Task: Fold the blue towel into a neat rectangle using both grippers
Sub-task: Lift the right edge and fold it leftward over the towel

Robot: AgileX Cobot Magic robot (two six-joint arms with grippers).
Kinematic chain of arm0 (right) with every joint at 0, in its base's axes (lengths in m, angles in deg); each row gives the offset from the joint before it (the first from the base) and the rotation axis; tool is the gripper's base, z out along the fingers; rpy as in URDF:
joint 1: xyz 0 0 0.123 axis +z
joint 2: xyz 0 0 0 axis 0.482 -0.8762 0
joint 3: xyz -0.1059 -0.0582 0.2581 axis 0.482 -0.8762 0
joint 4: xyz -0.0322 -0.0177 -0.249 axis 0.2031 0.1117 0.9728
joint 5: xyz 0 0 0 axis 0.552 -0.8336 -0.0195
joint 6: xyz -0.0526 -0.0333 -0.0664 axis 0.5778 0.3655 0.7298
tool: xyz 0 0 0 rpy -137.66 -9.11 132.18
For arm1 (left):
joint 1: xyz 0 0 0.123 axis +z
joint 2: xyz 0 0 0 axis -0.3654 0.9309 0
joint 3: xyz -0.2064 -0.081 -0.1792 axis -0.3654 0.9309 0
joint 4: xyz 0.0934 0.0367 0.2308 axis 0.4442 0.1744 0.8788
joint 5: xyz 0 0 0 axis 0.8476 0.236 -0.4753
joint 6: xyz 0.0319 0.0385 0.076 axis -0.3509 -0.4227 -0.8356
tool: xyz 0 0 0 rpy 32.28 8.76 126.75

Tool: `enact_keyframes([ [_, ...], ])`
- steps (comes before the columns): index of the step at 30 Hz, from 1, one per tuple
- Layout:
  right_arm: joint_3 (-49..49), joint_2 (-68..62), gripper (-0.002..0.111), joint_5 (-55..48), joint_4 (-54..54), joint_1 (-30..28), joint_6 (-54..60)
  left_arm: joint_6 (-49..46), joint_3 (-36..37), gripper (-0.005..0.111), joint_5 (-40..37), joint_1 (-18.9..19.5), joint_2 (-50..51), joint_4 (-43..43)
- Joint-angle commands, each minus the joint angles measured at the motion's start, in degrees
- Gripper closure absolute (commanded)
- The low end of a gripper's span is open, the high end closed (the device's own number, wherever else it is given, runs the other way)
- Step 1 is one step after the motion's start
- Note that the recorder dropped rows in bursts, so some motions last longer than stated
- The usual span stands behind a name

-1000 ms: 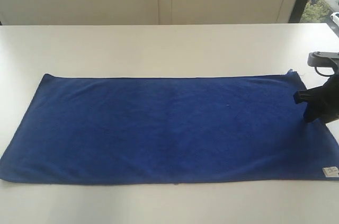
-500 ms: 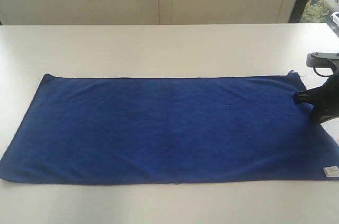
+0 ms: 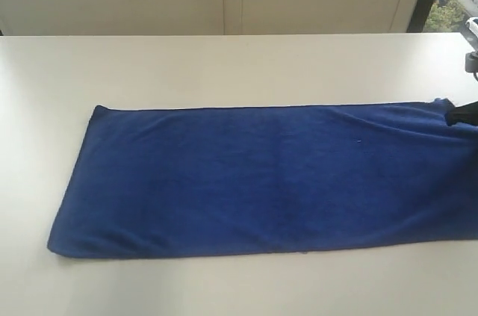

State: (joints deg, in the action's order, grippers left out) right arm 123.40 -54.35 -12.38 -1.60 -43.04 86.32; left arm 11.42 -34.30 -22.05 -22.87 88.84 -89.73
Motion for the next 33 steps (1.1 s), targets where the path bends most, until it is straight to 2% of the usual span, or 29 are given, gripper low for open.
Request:
enact_keyframes([
  [1,0.4,-0.05,0.108,-0.81,2.92,-3.18,-1.14,-0.26,0.32,0.107,-0.22,0.12,-0.5,-0.19],
  [10,0.5,-0.05,0.108,-0.03,3.0,-4.62,-1.93,-0.26,0.32,0.107,-0.22,0.12,-0.5,-0.19],
  [16,0.5,3.18,0.108,-1.13,2.08,-1.54,-2.03,-0.26,0.32,0.107,-0.22,0.12,-0.5,-0.19],
  [23,2.07,9.39,0.108,-5.33,1.35,6.16,-3.84,-0.26,0.32,0.107,-0.22,0.12,-0.5,-0.19],
  [33,8.61,11.57,0.108,-14.87,1.35,22.18,-5.63,-0.26,0.32,0.107,-0.22,0.12,-0.5,-0.19],
])
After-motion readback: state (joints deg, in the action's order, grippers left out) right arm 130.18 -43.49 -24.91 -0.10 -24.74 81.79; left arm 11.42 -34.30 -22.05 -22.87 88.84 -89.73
